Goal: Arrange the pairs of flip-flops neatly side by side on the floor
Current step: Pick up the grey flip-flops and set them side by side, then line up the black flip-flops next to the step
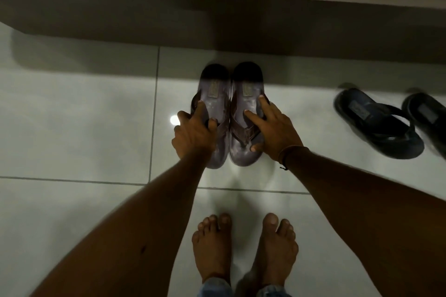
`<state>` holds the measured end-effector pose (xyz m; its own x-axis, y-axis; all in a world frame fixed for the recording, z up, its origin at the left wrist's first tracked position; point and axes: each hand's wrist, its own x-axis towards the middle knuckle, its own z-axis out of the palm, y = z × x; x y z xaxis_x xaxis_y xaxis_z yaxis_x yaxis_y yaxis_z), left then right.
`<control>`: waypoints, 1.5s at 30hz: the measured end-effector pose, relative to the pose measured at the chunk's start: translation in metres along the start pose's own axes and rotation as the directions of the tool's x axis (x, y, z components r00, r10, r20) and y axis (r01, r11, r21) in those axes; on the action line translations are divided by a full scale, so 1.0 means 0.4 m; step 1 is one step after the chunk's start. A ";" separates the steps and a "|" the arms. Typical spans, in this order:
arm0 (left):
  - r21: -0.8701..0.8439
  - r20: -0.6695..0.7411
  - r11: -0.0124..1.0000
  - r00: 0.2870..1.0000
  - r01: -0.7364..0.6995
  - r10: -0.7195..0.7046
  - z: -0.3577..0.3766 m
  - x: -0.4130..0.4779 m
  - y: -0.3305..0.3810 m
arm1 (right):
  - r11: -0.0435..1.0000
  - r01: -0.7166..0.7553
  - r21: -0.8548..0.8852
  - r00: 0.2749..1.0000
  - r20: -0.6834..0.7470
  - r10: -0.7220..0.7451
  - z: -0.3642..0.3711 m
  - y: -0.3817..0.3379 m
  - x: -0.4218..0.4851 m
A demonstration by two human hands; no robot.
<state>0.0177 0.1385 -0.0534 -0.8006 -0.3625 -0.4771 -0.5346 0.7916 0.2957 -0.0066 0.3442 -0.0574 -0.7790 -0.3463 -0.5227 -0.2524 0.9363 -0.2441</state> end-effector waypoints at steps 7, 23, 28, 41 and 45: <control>0.085 -0.028 0.996 0.999 -0.040 0.043 -0.017 -0.028 0.018 | 0.999 -0.028 0.033 0.998 -0.055 0.030 -0.006 0.006 -0.033; 0.028 0.195 0.895 0.880 -0.445 0.432 0.281 -0.398 0.698 | 0.811 -0.571 0.126 0.803 -0.123 0.584 -0.126 0.787 -0.576; -0.012 0.208 0.931 0.910 -0.364 0.358 0.464 -0.430 0.905 | 0.773 -0.627 0.095 0.776 -0.010 0.630 -0.119 1.052 -0.538; 0.141 0.314 0.660 0.665 -0.738 0.677 0.530 -0.282 0.952 | 0.811 -0.548 0.203 0.835 0.080 0.544 -0.092 1.151 -0.474; 0.135 0.441 0.547 0.544 -0.827 0.714 0.495 -0.252 0.958 | 0.773 -0.579 0.260 0.812 0.091 0.577 -0.096 1.093 -0.450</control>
<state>-0.0528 0.5756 -0.0560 -0.6977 0.5849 -0.4136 0.4060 0.7985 0.4445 0.0014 0.8183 -0.0387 -0.7257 0.2540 -0.6394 0.4047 0.9091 -0.0983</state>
